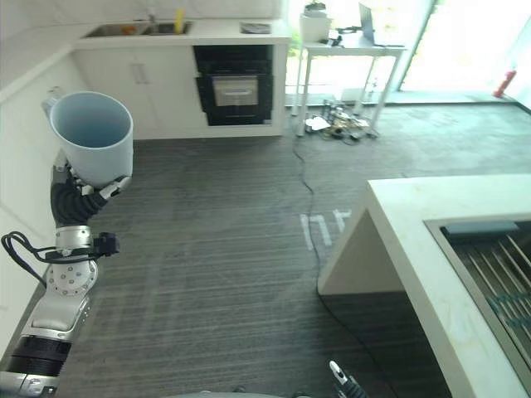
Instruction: Place the dishes in the dishwasher.
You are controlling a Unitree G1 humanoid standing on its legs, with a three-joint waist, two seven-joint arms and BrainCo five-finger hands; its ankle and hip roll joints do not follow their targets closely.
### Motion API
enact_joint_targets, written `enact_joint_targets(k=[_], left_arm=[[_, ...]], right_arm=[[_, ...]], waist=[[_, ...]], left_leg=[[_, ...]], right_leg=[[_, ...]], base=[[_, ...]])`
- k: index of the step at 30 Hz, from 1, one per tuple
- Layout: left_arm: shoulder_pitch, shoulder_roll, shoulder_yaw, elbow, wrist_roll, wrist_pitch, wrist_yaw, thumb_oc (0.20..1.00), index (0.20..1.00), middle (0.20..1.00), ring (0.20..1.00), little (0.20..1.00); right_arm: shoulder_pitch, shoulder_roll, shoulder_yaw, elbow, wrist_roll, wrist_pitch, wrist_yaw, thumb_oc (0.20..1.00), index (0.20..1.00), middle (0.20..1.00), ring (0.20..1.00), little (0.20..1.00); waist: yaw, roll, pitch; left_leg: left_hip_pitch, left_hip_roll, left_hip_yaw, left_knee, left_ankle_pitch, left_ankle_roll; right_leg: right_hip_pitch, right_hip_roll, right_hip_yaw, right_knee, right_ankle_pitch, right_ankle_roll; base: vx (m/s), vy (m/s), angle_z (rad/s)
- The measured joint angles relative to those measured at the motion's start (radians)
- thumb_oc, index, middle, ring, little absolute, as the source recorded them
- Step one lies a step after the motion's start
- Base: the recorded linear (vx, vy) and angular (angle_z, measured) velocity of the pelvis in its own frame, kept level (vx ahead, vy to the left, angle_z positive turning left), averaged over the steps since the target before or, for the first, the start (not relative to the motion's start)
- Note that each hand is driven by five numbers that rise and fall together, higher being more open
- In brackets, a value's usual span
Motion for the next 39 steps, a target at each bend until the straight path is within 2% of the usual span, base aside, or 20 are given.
enact_joint_targets(k=[2,5,8,9,10,11,12,13,15,17,19,22,25,26,28,31,34,37,38,39], left_arm=[[0.007,-0.004,-0.001,-0.001,0.000,0.007,-0.015,0.200,0.200,0.200,0.200,0.200],[0.036,-0.003,0.009,-0.007,-0.005,0.013,-0.016,0.200,0.200,0.200,0.200,0.200],[0.057,-0.011,0.012,-0.012,-0.015,0.018,-0.031,0.200,0.200,0.200,0.200,0.200],[0.056,-0.022,0.011,-0.017,-0.030,0.018,-0.049,0.200,0.200,0.200,0.200,0.200],[0.054,-0.030,0.010,-0.021,-0.041,0.018,-0.067,0.200,0.200,0.200,0.200,0.200],[0.053,-0.035,0.006,-0.021,-0.041,0.018,-0.084,0.200,0.200,0.200,0.200,0.200],[0.047,-0.039,-0.005,-0.026,-0.041,0.017,-0.099,0.200,0.200,0.200,0.200,0.200],[0.050,-0.038,-0.008,-0.034,-0.041,0.017,-0.106,0.200,0.200,0.200,0.200,0.200],[0.048,-0.043,-0.011,-0.038,-0.041,0.017,-0.124,0.200,0.200,0.200,0.200,0.200],[0.022,-0.086,-0.038,-0.039,-0.041,0.017,-0.136,0.200,0.200,0.200,0.200,0.200],[-0.003,-0.099,-0.061,-0.036,-0.039,0.022,-0.135,0.200,0.200,0.200,0.200,0.200],[-0.026,-0.060,-0.062,-0.036,-0.039,0.025,-0.127,0.200,0.200,0.200,0.200,0.200],[-0.026,-0.044,-0.060,-0.036,-0.039,0.028,-0.119,0.200,0.200,0.200,0.200,0.200],[-0.026,-0.045,-0.061,-0.036,-0.040,0.034,-0.118,0.200,0.200,0.200,0.200,0.200],[-0.056,-0.051,-0.116,0.005,-0.065,0.032,-0.102,0.200,0.200,0.200,0.200,0.200],[-0.123,-0.092,-0.250,0.071,-0.078,0.055,-0.094,0.200,0.200,0.200,0.200,0.200],[-0.125,-0.112,-0.263,0.073,-0.078,0.069,-0.092,0.200,0.200,0.200,0.200,0.200],[-0.119,-0.112,-0.263,0.072,-0.078,0.070,-0.085,0.200,0.200,0.200,0.200,0.200],[-0.119,-0.110,-0.263,0.073,-0.078,0.074,-0.078,0.200,0.200,0.200,0.200,0.200],[-0.119,-0.109,-0.263,0.073,-0.078,0.084,-0.075,0.200,0.200,0.200,0.200,0.200]], right_arm=[[-0.012,-0.008,0.029,-0.003,-0.002,0.004,-0.001,1.000,1.000,1.000,1.000,1.000],[-0.046,-0.014,0.067,-0.006,-0.002,0.012,0.001,1.000,1.000,1.000,1.000,1.000],[-0.042,-0.015,0.089,-0.036,-0.001,0.029,0.025,1.000,1.000,1.000,1.000,1.000],[-0.026,-0.022,0.089,-0.042,0.000,0.029,0.033,1.000,1.000,1.000,1.000,1.000],[-0.015,-0.024,0.085,-0.040,0.001,0.035,0.034,1.000,1.000,1.000,1.000,1.000],[0.009,-0.025,0.080,-0.040,0.006,0.041,0.036,1.000,1.000,1.000,1.000,1.000],[0.028,-0.023,0.062,-0.032,0.026,0.042,0.038,1.000,1.000,1.000,1.000,1.000],[0.025,-0.035,0.057,-0.019,0.039,0.042,0.038,1.000,1.000,1.000,1.000,1.000],[0.006,-0.057,0.044,0.001,0.039,0.039,0.044,1.000,1.000,1.000,1.000,1.000],[0.007,-0.078,0.025,-0.001,0.065,0.038,0.044,1.000,1.000,1.000,1.000,1.000],[0.009,-0.060,0.027,-0.001,0.079,0.042,0.060,1.000,1.000,1.000,1.000,1.000],[0.010,-0.024,0.042,-0.013,0.077,0.047,0.100,1.000,1.000,1.000,1.000,1.000],[0.029,-0.022,0.066,-0.041,0.077,0.048,0.116,1.000,1.000,1.000,1.000,1.000],[0.020,-0.042,0.065,-0.041,0.077,0.067,0.120,1.000,1.000,1.000,1.000,1.000],[0.020,-0.042,0.058,-0.035,0.074,0.062,0.119,1.000,1.000,1.000,1.000,1.000],[0.003,-0.036,0.066,-0.016,0.076,0.050,0.118,1.000,1.000,1.000,1.000,1.000],[0.022,-0.046,0.065,0.008,0.067,0.057,0.083,1.000,1.000,1.000,1.000,1.000],[0.026,-0.061,0.069,0.002,0.003,0.059,0.078,1.000,1.000,1.000,1.000,1.000],[0.013,-0.067,0.071,0.001,-0.025,0.055,0.078,1.000,1.000,1.000,1.000,1.000],[-0.008,-0.067,0.099,0.001,-0.052,0.046,0.079,1.000,1.000,1.000,1.000,1.000]], waist=[[-0.007,0.011,-0.007],[0.010,0.014,-0.011],[0.016,0.020,-0.013],[0.004,0.027,-0.016],[0.001,0.025,-0.014],[-0.001,0.007,-0.011],[-0.020,-0.025,-0.004],[-0.004,-0.035,-0.005],[-0.018,-0.015,-0.006],[-0.044,0.047,-0.006],[-0.046,0.053,-0.007],[-0.051,0.018,-0.015],[-0.060,-0.009,-0.028],[-0.068,-0.004,-0.059],[-0.077,-0.001,-0.059],[-0.122,0.017,-0.062],[-0.152,0.048,-0.073],[-0.147,0.049,-0.075],[-0.144,0.046,-0.071],[-0.142,0.004,-0.049]], left_leg=[[-0.008,0.007,0.006,-0.004,0.032,-0.030],[-0.012,0.022,0.001,-0.008,0.052,-0.060],[-0.030,0.044,0.013,-0.025,0.067,-0.093],[-0.049,0.065,0.092,-0.028,0.026,-0.096],[-0.054,0.087,0.158,-0.028,-0.002,-0.071],[-0.057,0.101,0.227,-0.028,-0.061,-0.072],[-0.064,0.102,0.257,-0.001,-0.057,-0.069],[-0.063,0.097,0.245,0.030,-0.031,-0.077],[-0.021,0.112,0.227,0.019,-0.026,-0.085],[-0.008,0.130,0.252,-0.005,-0.026,-0.084],[-0.009,0.108,0.252,-0.011,-0.008,-0.092],[-0.010,0.075,0.260,-0.021,0.003,-0.081],[-0.008,0.054,0.263,-0.020,0.006,-0.076],[0.021,0.079,0.277,-0.020,-0.002,-0.087],[0.036,0.077,0.287,-0.020,0.001,-0.088],[0.054,0.082,0.303,-0.028,-0.001,-0.090],[0.034,0.108,0.310,-0.028,-0.002,-0.101],[0.016,0.133,0.308,-0.021,0.010,-0.118],[-0.021,0.143,0.303,0.029,0.015,-0.132],[-0.095,0.124,0.307,0.159,0.039,-0.141]], right_leg=[[0.042,0.006,-0.048,-0.053,0.004,-0.006],[0.095,0.036,-0.066,-0.144,0.026,-0.021],[0.110,0.069,-0.114,-0.170,0.034,-0.049],[0.112,0.082,-0.158,-0.169,0.039,-0.073],[0.112,0.085,-0.186,-0.152,0.035,-0.084],[0.111,0.071,-0.226,-0.131,0.021,-0.090],[0.099,0.041,-0.265,-0.116,0.008,-0.093],[0.086,0.021,-0.258,-0.107,0.006,-0.091],[0.088,0.016,-0.258,-0.092,0.005,-0.077],[0.083,0.025,-0.270,-0.058,-0.008,-0.050],[0.074,0.002,-0.259,-0.043,-0.015,-0.023],[0.051,-0.031,-0.233,-0.027,-0.020,-0.004],[0.053,-0.046,-0.169,-0.042,-0.014,0.020],[0.121,-0.006,-0.151,-0.155,0.034,0.006],[0.141,-0.003,-0.139,-0.151,0.034,0.006],[0.159,0.001,-0.100,-0.160,0.034,0.007],[0.136,0.029,-0.078,-0.169,0.044,0.000],[0.111,0.062,-0.076,-0.151,0.034,-0.031],[0.076,0.075,-0.068,-0.104,0.006,-0.050],[0.048,0.064,-0.035,-0.059,-0.023,-0.078]], base=[[-0.01,-0.173,0.83],[-0.02,-0.138,0.39],[-0.02,-0.032,0.58],[-0.01,0.071,0.96],[-0.01,0.123,1.07],[0.00,0.150,1.14],[0.05,0.232,0.83],[0.08,0.252,0.41],[0.08,0.271,0.04],[0.04,0.195,0.16],[0.07,0.139,0.02],[0.04,0.039,-0.04],[0.01,-0.007,0.05],[0.00,0.000,0.00],[0.02,-0.013,-0.04],[-0.01,-0.070,-0.15],[0.04,-0.165,-0.19],[0.01,-0.098,0.07],[0.05,-0.140,0.30],[0.17,-0.044,0.33]])
